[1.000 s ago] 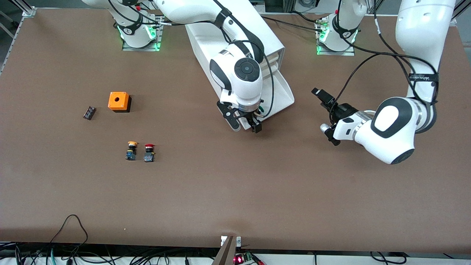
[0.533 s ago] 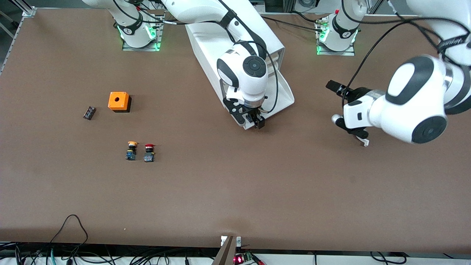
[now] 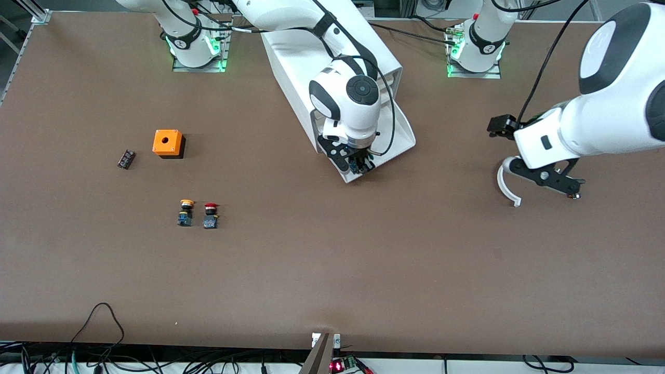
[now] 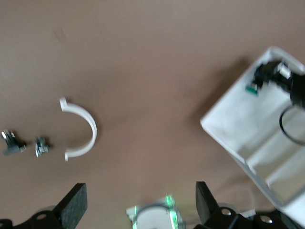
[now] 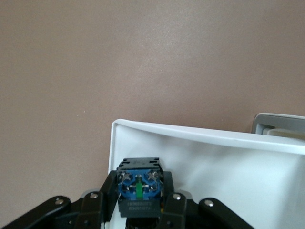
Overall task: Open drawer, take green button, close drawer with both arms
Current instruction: 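Lift the green button out with the right gripper while the left gripper reaches the drawer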
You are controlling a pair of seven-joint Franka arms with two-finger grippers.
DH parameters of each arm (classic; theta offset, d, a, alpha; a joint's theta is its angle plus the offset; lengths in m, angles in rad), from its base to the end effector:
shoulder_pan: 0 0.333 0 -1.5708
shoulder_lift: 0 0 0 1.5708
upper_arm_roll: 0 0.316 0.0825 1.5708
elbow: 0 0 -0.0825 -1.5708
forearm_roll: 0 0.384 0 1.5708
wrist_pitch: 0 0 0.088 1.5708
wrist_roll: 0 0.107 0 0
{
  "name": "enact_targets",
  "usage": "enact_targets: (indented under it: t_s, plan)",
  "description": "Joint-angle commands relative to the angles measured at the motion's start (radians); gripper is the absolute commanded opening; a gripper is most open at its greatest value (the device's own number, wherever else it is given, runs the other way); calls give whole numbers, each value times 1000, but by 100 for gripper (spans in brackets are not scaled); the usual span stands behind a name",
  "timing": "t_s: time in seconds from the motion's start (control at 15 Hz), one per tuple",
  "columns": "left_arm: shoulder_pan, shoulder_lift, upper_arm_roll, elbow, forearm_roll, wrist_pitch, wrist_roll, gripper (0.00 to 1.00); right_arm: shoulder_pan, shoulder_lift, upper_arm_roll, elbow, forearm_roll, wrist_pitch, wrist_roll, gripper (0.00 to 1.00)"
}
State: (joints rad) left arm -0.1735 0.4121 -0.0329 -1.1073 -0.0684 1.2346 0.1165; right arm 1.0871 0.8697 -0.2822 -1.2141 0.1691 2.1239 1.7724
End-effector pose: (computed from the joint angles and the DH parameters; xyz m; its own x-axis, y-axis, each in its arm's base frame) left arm 0.6214 -0.1343 0.5647 0.9044 -0.3317 -0.2683 -0.3123 -0.9432 0.1133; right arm 0.4782 0.5955 0.2695 0.5811 -0.8123 0.0494 -0.8082 -0.5831 -0.0826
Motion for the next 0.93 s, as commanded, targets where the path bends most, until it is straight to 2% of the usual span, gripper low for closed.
enact_targets:
  t_s: [0.0,0.13,0.27,0.47,0.6,0.67,0.87]
  plan:
    - [-8,44,-2,52,22,26,-14,100,11,-34,-11,-19,-19,5,5,0]
    - [-5,44,-2,50,21,26,-18,100,7,-60,-18,-15,-17,-5,-14,0]
    - [-6,44,-1,50,21,28,-21,100,-3,-72,-41,22,-14,-79,-69,0]
    - [-14,44,-5,50,21,28,-69,100,-42,-80,-49,87,-11,-197,-248,0]
    - [-14,44,-15,49,16,32,-164,100,-78,-100,-48,87,-3,-212,-396,0]
    - [-14,44,-16,41,18,51,-217,100,-100,-107,-46,87,-2,-219,-463,0]
    - [3,24,-21,-86,-37,254,-239,100,-176,-146,-45,79,6,-266,-718,0]
